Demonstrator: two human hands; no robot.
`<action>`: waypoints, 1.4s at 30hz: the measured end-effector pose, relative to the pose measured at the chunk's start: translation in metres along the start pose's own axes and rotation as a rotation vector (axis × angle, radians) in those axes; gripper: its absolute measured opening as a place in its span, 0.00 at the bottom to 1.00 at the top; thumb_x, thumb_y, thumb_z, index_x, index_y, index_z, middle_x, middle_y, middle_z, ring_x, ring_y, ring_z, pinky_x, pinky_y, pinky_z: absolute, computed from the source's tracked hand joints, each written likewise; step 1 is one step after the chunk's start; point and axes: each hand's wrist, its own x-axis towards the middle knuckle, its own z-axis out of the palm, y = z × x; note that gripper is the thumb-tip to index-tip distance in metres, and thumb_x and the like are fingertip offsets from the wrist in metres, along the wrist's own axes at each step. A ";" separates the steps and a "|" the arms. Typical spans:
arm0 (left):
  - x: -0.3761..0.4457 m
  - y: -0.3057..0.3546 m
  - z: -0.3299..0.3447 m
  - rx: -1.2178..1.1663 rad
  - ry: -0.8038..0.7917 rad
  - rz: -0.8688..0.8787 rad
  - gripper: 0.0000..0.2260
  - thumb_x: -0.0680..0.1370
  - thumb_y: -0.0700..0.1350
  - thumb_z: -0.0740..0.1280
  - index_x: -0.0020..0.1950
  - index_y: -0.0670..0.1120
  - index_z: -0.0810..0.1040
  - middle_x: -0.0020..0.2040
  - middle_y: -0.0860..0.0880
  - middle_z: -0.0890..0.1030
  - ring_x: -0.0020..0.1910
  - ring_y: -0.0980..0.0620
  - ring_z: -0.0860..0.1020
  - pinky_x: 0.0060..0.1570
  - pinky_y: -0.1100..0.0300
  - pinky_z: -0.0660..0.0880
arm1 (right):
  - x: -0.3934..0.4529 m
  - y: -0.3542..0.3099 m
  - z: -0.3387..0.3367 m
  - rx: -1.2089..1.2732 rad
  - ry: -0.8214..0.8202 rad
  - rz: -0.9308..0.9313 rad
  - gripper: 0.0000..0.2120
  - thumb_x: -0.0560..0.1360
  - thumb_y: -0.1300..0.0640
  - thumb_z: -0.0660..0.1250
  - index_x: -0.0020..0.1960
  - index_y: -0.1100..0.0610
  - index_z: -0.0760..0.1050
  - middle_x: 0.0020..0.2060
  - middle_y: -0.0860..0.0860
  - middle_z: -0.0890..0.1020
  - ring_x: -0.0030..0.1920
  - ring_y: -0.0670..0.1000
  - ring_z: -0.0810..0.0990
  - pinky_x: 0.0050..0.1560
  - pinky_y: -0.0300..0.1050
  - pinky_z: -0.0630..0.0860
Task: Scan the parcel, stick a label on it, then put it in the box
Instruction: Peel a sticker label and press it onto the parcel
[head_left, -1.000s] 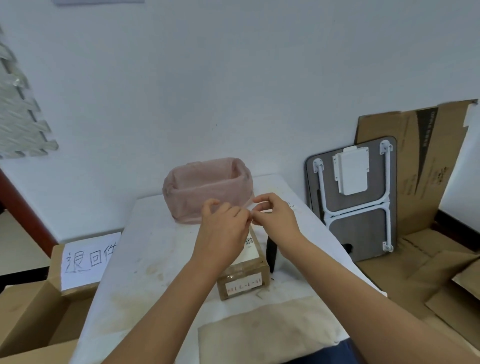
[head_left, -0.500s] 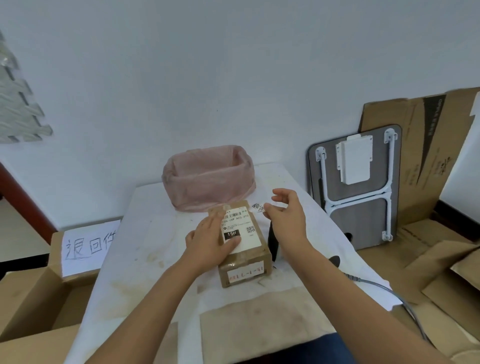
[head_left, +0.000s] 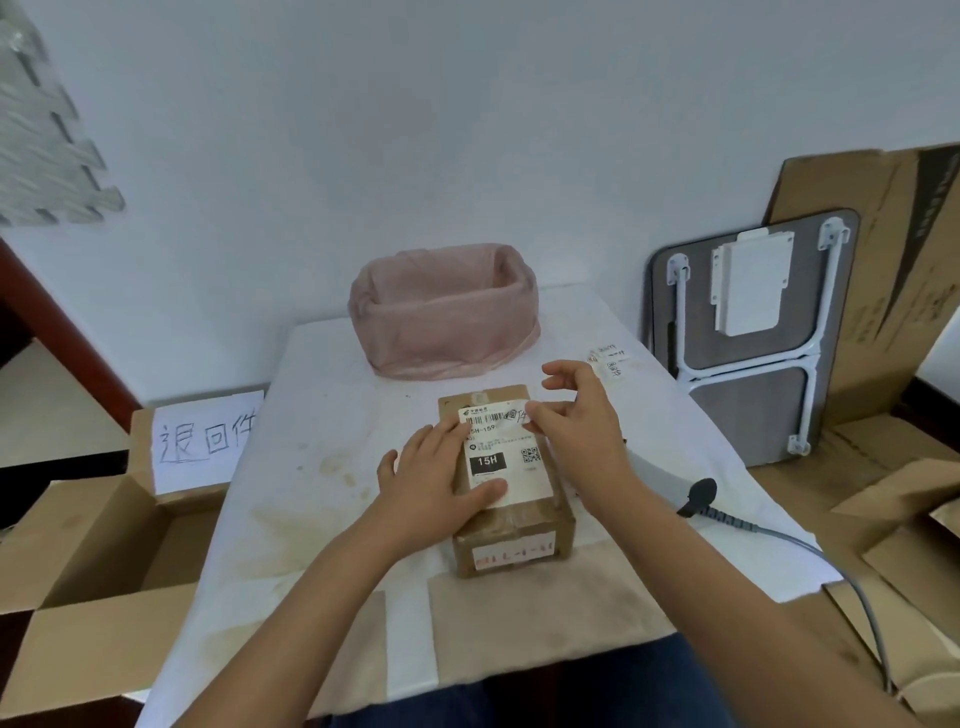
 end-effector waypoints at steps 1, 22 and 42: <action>-0.002 0.001 -0.002 0.001 -0.008 0.001 0.35 0.76 0.65 0.61 0.79 0.54 0.54 0.80 0.56 0.52 0.78 0.52 0.49 0.75 0.42 0.47 | -0.001 0.001 0.000 -0.009 -0.016 0.002 0.17 0.73 0.62 0.68 0.57 0.45 0.71 0.55 0.48 0.76 0.46 0.49 0.83 0.53 0.49 0.80; -0.001 0.029 -0.013 -0.503 0.396 -0.042 0.06 0.75 0.48 0.70 0.41 0.60 0.78 0.39 0.59 0.82 0.45 0.60 0.79 0.58 0.43 0.72 | -0.018 0.003 -0.002 -0.076 -0.079 -0.069 0.14 0.74 0.62 0.68 0.56 0.49 0.74 0.56 0.48 0.77 0.46 0.46 0.82 0.45 0.39 0.79; 0.014 0.030 0.000 -0.612 0.415 -0.231 0.07 0.74 0.49 0.70 0.39 0.57 0.73 0.38 0.60 0.81 0.42 0.63 0.78 0.58 0.43 0.72 | -0.012 0.017 -0.003 -0.268 -0.173 -0.188 0.12 0.75 0.63 0.68 0.54 0.50 0.76 0.54 0.46 0.73 0.45 0.42 0.81 0.43 0.25 0.73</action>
